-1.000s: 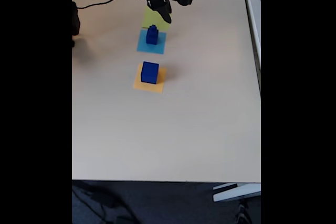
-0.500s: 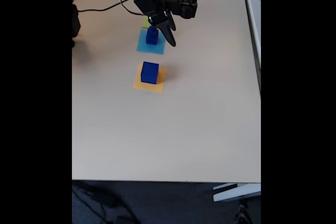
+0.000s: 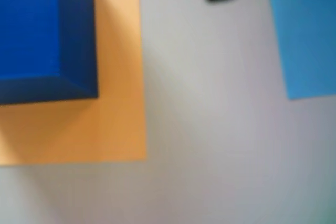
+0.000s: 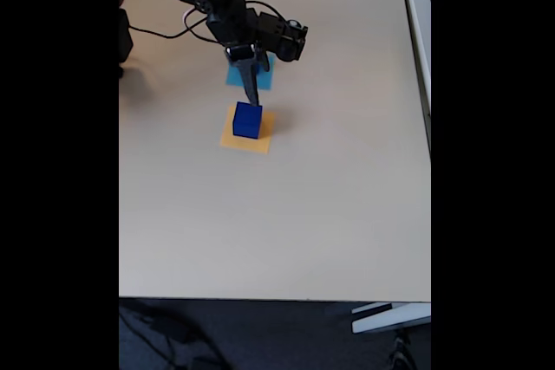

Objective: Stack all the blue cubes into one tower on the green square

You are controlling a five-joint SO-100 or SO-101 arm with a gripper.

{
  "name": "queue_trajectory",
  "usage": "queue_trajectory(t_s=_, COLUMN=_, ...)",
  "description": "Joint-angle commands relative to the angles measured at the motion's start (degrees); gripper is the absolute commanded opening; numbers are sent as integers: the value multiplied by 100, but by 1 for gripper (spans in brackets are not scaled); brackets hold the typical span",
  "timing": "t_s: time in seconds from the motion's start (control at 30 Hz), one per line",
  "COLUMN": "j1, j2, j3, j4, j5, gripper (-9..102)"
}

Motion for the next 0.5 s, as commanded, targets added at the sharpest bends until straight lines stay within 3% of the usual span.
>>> queue_trajectory(t_s=0.0, j1=105, j2=325, j3=105, j4=-308, j5=-88, gripper=52)
queue_trajectory(t_s=0.47, j1=360, j2=-220, j3=413, j4=-853, j5=-571, gripper=49)
